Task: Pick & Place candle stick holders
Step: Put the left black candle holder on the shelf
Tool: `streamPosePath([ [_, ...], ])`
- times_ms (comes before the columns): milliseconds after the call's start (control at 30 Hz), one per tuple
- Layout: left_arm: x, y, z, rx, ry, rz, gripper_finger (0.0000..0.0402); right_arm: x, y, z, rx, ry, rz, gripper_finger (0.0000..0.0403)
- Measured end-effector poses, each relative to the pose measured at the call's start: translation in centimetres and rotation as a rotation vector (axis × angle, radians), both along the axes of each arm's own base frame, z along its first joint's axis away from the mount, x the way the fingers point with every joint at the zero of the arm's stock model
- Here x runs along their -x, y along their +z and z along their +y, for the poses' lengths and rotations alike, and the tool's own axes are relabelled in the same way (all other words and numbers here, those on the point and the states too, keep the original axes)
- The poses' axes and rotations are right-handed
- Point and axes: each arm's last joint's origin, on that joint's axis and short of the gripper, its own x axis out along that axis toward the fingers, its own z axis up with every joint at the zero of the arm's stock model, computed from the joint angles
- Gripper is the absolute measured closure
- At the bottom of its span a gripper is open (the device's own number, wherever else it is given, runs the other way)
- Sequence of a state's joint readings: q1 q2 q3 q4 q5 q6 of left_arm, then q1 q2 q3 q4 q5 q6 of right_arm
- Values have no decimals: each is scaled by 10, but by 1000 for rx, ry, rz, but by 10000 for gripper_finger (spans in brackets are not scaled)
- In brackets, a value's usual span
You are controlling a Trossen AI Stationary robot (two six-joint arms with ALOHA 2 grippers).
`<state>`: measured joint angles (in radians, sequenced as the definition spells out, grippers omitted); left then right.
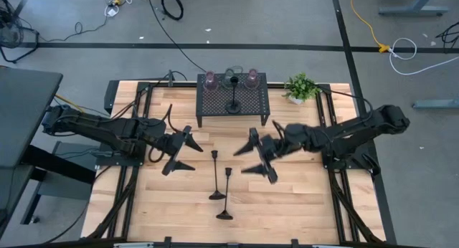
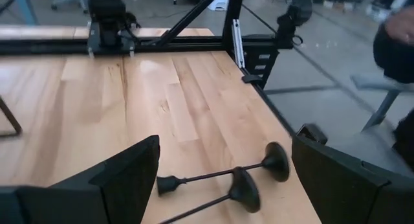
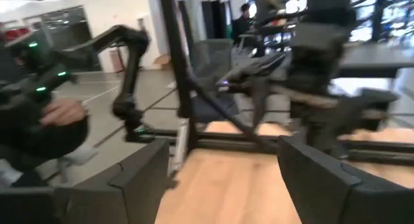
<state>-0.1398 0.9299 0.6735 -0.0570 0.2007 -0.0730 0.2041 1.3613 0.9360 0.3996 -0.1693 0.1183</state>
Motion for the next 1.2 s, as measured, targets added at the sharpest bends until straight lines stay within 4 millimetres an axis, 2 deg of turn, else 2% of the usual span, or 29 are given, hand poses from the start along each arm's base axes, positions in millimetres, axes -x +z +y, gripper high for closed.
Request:
streamPosePath([
  [233,-3,-8,3,198,197,131,51,14,-11,44,15,-78,112,126],
  [333,-8,-18,4,300,315,225,51,20,-17,57,9,-146,168,133],
  [500,-24,-46,0,454,460,413,51,27,-23,72,63,-220,195,142],
  [667,-42,-77,-11,499,546,547,51,32,-23,80,117,-260,172,150],
  [933,-68,-122,-26,563,670,600,51,34,-24,81,137,-282,183,152],
  [1200,-77,-153,-27,637,810,667,51,34,-25,81,142,-282,184,152],
])
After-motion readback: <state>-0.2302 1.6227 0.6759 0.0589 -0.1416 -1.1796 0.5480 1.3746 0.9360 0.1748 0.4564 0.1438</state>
